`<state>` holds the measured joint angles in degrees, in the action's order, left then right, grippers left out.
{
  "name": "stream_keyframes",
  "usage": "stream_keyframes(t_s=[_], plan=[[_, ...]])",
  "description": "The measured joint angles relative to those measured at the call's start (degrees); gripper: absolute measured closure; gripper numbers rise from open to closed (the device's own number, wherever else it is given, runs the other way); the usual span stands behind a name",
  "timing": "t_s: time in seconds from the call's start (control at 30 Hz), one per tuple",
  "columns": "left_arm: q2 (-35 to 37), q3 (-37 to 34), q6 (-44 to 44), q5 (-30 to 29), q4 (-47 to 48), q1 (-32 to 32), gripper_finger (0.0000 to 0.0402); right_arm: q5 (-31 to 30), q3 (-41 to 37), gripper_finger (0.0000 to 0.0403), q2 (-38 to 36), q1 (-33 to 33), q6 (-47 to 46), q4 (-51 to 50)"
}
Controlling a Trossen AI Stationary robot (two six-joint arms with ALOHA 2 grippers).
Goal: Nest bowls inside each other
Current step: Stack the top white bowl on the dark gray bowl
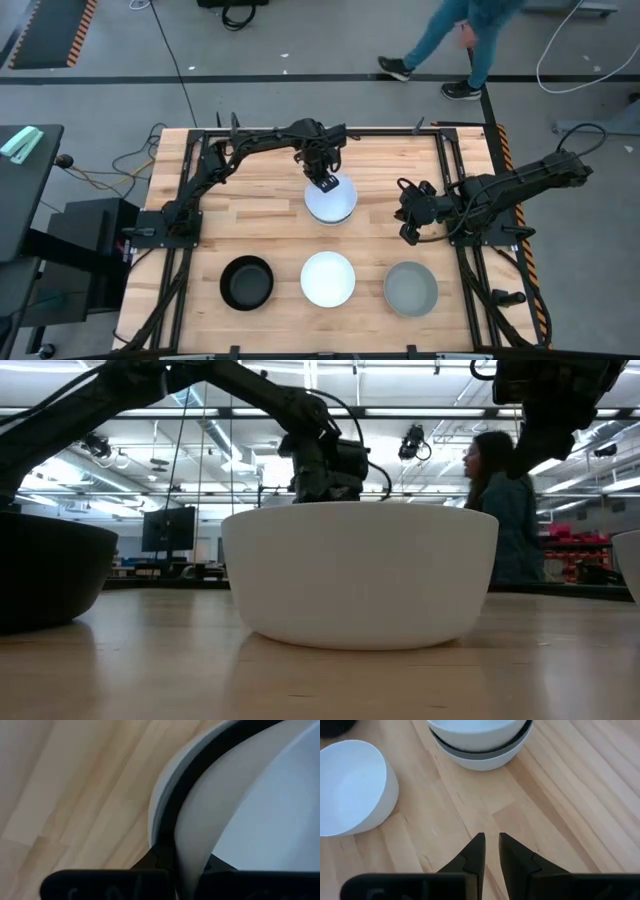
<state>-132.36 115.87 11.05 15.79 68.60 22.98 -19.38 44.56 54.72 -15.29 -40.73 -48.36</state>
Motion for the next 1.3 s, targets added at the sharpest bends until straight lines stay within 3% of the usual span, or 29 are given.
stream_keyframes(t_s=[0.33,1.3], plan=[[-1.26,0.04,-1.68,0.75,0.17,0.34,0.0389,-0.07,-0.02,0.0341,0.00,0.00,0.46,0.35],[0.69,0.52,-0.75,5.65,1.60,0.48,0.0246,-0.08,-0.02,0.0341,0.00,0.00,0.77,0.35]])
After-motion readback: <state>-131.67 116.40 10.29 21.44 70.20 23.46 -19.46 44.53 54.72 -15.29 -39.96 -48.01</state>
